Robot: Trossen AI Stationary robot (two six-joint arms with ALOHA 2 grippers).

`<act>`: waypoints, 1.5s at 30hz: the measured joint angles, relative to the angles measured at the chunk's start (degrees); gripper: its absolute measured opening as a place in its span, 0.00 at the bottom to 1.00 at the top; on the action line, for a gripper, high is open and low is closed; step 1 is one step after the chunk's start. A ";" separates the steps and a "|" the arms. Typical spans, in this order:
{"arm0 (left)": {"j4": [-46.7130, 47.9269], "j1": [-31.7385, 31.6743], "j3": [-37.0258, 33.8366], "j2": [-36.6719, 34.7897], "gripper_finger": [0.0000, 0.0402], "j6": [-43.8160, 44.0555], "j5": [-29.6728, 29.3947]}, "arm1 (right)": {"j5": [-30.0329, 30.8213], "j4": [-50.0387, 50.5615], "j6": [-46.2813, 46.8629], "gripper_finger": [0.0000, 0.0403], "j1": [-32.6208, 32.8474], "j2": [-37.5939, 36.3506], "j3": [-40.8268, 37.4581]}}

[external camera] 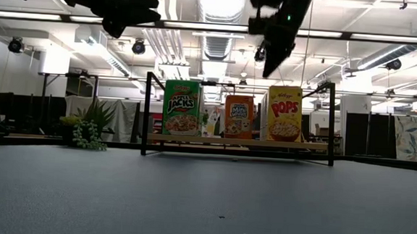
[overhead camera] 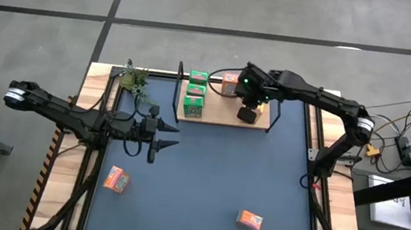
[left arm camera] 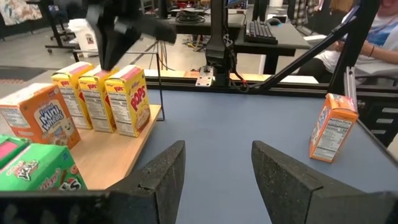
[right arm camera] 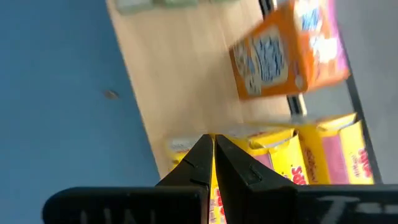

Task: Stack cereal on shelf
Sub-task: Stack the left orange cereal box on the shelf

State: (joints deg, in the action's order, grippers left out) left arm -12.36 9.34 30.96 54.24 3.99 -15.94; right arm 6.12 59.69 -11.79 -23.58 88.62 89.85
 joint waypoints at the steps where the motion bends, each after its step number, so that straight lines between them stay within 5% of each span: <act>1: -0.01 0.01 0.00 0.00 0.42 0.56 -0.01 | -0.10 -0.04 0.00 0.02 0.69 -0.68 0.31; 11: 0.00 3.80 0.00 0.04 0.42 14.88 -0.01 | -0.64 -5.94 1.32 0.02 13.18 -8.10 -3.42; 21: 4.00 13.77 7.10 4.92 0.42 27.88 -4.19 | -0.60 -24.08 -0.29 0.02 24.82 -15.45 -17.03; 25: 18.35 16.22 16.29 10.79 0.42 36.10 -4.35 | -0.60 -36.13 -2.78 0.02 26.89 -18.04 -24.37; 36: 87.56 28.13 39.22 26.01 0.44 82.68 -1.44 | -0.58 -54.68 -4.91 0.02 27.70 -20.90 -37.25; 45: 92.92 38.46 37.09 24.59 0.58 105.72 2.03 | -1.11 -55.26 -5.51 0.02 27.70 -20.94 -37.99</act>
State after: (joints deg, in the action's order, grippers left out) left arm 80.56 47.80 68.05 78.83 109.71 -13.91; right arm 5.01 4.44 -17.30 4.12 67.68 51.86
